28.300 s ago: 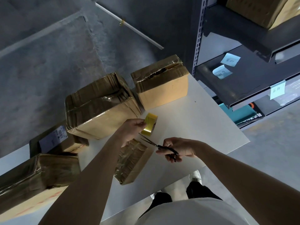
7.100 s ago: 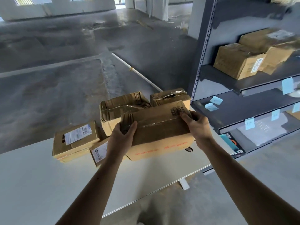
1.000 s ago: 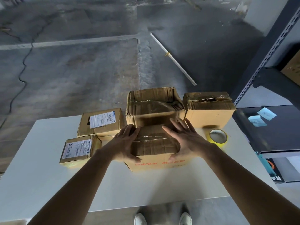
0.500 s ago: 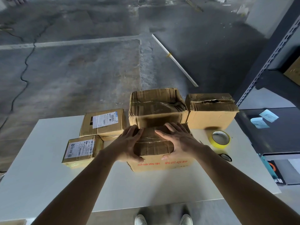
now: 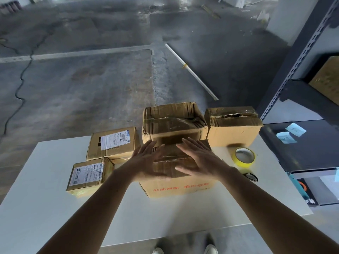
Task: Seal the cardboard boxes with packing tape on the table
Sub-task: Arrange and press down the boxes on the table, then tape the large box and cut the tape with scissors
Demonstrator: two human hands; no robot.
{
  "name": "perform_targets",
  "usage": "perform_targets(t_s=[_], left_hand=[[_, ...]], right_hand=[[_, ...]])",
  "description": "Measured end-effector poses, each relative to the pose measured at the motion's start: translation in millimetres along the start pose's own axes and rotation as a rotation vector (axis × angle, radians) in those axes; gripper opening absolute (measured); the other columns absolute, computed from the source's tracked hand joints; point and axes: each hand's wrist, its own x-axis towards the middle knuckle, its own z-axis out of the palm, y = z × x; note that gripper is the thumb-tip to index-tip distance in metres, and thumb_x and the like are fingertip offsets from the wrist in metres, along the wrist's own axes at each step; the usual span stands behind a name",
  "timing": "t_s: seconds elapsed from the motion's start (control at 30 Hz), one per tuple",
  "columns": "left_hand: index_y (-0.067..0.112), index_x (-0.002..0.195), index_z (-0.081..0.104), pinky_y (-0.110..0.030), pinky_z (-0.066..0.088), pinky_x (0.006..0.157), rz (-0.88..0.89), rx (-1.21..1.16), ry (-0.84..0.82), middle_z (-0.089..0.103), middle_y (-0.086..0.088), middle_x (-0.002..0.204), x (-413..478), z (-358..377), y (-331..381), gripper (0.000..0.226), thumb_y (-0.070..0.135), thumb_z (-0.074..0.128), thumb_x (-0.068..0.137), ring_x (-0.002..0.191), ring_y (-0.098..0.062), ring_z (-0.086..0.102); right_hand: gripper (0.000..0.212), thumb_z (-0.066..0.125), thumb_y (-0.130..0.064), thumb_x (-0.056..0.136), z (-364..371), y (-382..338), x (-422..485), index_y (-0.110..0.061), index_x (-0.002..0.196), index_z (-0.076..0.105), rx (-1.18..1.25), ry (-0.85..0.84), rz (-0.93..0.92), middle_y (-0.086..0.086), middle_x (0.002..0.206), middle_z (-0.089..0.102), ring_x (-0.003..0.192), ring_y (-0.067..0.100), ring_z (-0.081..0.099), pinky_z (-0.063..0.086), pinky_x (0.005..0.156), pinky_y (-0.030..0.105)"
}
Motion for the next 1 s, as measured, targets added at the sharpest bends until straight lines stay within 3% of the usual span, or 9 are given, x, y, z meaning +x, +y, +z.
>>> perform_targets(t_s=[0.13, 0.23, 0.4, 0.57, 0.7, 0.77, 0.83, 0.9, 1.0], left_hand=[[0.026, 0.151, 0.034, -0.04, 0.027, 0.116, 0.108, -0.137, 0.281, 0.03, 0.004, 0.158, 9, -6, 23, 0.066, 0.058, 0.048, 0.094, 0.146, -0.017, 0.022], [0.019, 0.118, 0.064, -0.028, 0.049, 0.092, 0.255, -0.213, 0.457, 0.061, 0.002, 0.123, 23, -7, 43, 0.031, 0.038, 0.049, 0.098, 0.114, -0.007, 0.052], [0.02, 0.103, 0.065, -0.02, 0.05, 0.075, 0.364, -0.237, 0.487, 0.063, 0.007, 0.104, 54, -2, 98, 0.02, 0.033, 0.053, 0.095, 0.094, -0.004, 0.057], [0.02, 0.102, 0.065, -0.021, 0.051, 0.071, 0.382, -0.254, 0.467, 0.063, 0.008, 0.104, 84, 7, 161, 0.016, 0.032, 0.055, 0.098, 0.086, -0.003, 0.058], [0.016, 0.107, 0.067, -0.024, 0.049, 0.075, 0.35, -0.287, 0.418, 0.064, 0.004, 0.106, 112, 15, 199, 0.023, 0.033, 0.053, 0.099, 0.09, -0.007, 0.059], [0.016, 0.109, 0.067, -0.02, 0.044, 0.072, 0.332, -0.278, 0.395, 0.064, 0.004, 0.106, 125, 17, 214, 0.023, 0.032, 0.054, 0.099, 0.089, -0.006, 0.058], [0.016, 0.109, 0.067, -0.025, 0.047, 0.073, 0.3, -0.26, 0.363, 0.064, 0.004, 0.105, 140, 22, 226, 0.023, 0.032, 0.053, 0.099, 0.09, -0.01, 0.06], [0.017, 0.11, 0.066, -0.032, 0.051, 0.079, 0.258, -0.246, 0.319, 0.064, 0.002, 0.106, 151, 27, 234, 0.023, 0.031, 0.054, 0.098, 0.094, -0.015, 0.062], [0.02, 0.12, 0.061, -0.033, 0.051, 0.084, 0.204, -0.215, 0.247, 0.063, 0.003, 0.112, 168, 36, 242, 0.026, 0.031, 0.054, 0.098, 0.102, -0.016, 0.061]], right_hand=[[0.051, 0.047, -0.051, 0.098, -7, 4, -8, -0.019, 0.136, 0.055, 0.073, 0.311, 0.047, 0.001, 0.141, 0.055, 0.13, 0.017, 0.049, 0.045, 0.104, 0.035], [0.023, 0.053, -0.029, 0.1, -12, 22, -18, -0.011, 0.105, 0.067, 0.08, 0.533, 0.034, 0.003, 0.098, 0.068, 0.09, 0.016, 0.062, 0.056, 0.07, 0.034], [0.011, 0.056, -0.013, 0.096, -19, 64, -50, -0.008, 0.087, 0.062, 0.084, 0.681, 0.205, 0.004, 0.08, 0.066, 0.071, 0.019, 0.061, 0.053, 0.058, 0.037], [0.023, 0.049, -0.028, 0.098, -18, 106, -82, -0.013, 0.087, 0.062, 0.124, 0.645, 0.322, -0.001, 0.081, 0.066, 0.071, 0.016, 0.062, 0.055, 0.062, 0.039], [0.012, 0.059, -0.017, 0.097, -29, 119, -99, -0.01, 0.09, 0.066, 0.173, 0.632, 0.364, 0.002, 0.087, 0.071, 0.07, 0.008, 0.063, 0.047, 0.065, 0.003], [0.008, 0.063, -0.011, 0.095, -32, 127, -103, -0.01, 0.088, 0.067, 0.181, 0.66, 0.372, -0.001, 0.084, 0.07, 0.067, 0.002, 0.056, 0.037, 0.061, -0.004], [0.009, 0.063, -0.014, 0.095, -30, 142, -106, -0.01, 0.089, 0.067, 0.199, 0.644, 0.39, -0.001, 0.086, 0.071, 0.069, 0.005, 0.06, 0.043, 0.063, 0.002], [0.013, 0.063, -0.019, 0.095, -21, 160, -108, -0.007, 0.091, 0.068, 0.189, 0.62, 0.412, 0.005, 0.089, 0.073, 0.074, 0.015, 0.067, 0.056, 0.067, 0.023], [0.019, 0.062, -0.023, 0.096, -10, 182, -110, -0.006, 0.102, 0.07, 0.218, 0.58, 0.464, 0.008, 0.1, 0.073, 0.087, 0.021, 0.068, 0.058, 0.077, 0.035]])
